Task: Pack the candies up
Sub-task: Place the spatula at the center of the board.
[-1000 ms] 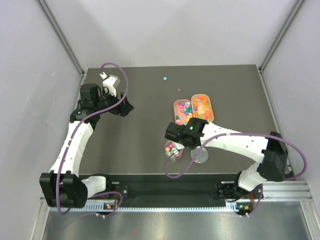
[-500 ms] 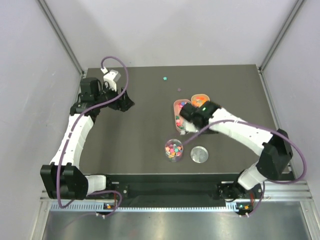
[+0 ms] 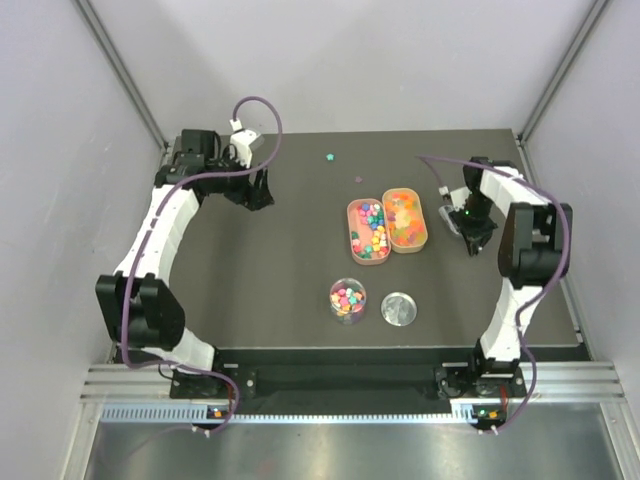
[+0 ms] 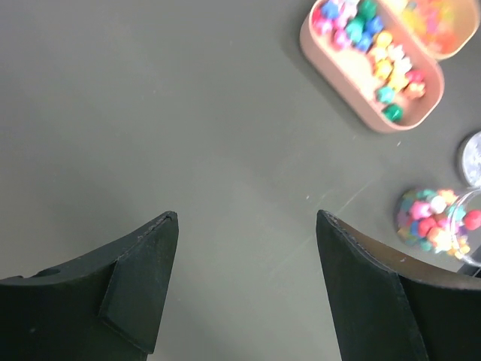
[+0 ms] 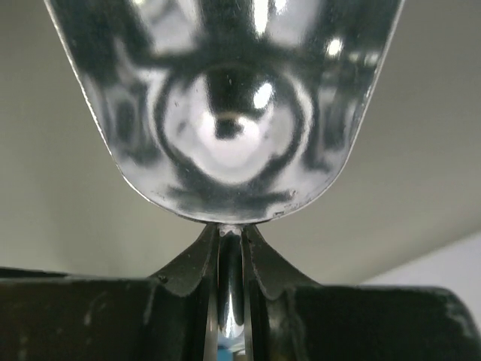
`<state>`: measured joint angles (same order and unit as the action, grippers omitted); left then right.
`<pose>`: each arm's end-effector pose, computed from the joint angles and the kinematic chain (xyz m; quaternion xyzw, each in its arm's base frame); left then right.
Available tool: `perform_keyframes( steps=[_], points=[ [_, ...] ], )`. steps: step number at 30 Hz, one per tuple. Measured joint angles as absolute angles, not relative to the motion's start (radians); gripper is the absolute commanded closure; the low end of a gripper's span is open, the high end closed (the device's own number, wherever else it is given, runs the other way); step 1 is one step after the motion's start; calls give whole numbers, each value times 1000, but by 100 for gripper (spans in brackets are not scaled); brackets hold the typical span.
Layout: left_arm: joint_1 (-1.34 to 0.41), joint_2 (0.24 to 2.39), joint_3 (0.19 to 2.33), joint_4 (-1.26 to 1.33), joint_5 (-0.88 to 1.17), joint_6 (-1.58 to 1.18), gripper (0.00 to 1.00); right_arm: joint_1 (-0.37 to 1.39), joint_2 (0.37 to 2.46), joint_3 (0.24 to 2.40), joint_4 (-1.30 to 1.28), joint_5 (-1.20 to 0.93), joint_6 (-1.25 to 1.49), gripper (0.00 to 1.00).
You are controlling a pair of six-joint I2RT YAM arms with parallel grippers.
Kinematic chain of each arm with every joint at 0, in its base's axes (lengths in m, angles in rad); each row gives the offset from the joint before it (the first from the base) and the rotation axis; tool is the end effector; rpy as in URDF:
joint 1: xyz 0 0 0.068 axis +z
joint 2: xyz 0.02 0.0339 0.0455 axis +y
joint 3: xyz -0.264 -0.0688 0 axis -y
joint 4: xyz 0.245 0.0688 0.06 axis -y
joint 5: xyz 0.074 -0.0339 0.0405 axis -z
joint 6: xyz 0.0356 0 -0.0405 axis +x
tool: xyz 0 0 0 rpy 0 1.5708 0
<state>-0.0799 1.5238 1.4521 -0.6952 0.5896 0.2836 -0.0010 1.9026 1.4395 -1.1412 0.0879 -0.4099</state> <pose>0.3282 -0.0461 0.3476 0.2710 0.8456 -0.2279 0.3996 0.3483 -0.0035 0.1979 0.2035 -0.9779 0.0396 0.0253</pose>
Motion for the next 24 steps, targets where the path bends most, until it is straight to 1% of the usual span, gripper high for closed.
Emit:
perform_keyframes(
  steps=[3, 4, 5, 6, 7, 10, 13, 17, 21, 24],
  points=[
    [-81, 1581, 1498, -749, 570, 314, 21, -32, 2058, 1575, -1127, 35, -371, 100],
    [-83, 1602, 1518, -764, 562, 318, 21, -36, 2094, 1616, -1118, 24, -363, 98],
    [-84, 1615, 1529, -771, 556, 319, 21, -39, 2123, 1656, -1120, 18, -361, 90],
    [-85, 1631, 1544, -780, 550, 318, 21, -41, 2145, 1695, -1118, 10, -358, 85],
    [-87, 1647, 1559, -785, 542, 316, 21, -41, 2161, 1728, -1117, 4, -358, 73],
    [-94, 1686, 1594, -786, 521, 308, 19, -41, 2171, 1785, -1121, -15, -363, 58],
    [-107, 1714, 1615, -788, 483, 301, 16, -40, 2144, 1792, -1122, -51, -384, 49],
    [-135, 1731, 1649, -809, 456, 311, 14, -40, 2034, 1695, -1125, -90, -416, 46],
    [-150, 1742, 1699, -820, 453, 313, 14, -35, 1818, 1514, -1104, -157, -495, 46],
    [-151, 1744, 1714, -807, 446, 302, 17, 12, 1606, 1336, -1039, -186, -612, 58]
  ],
)
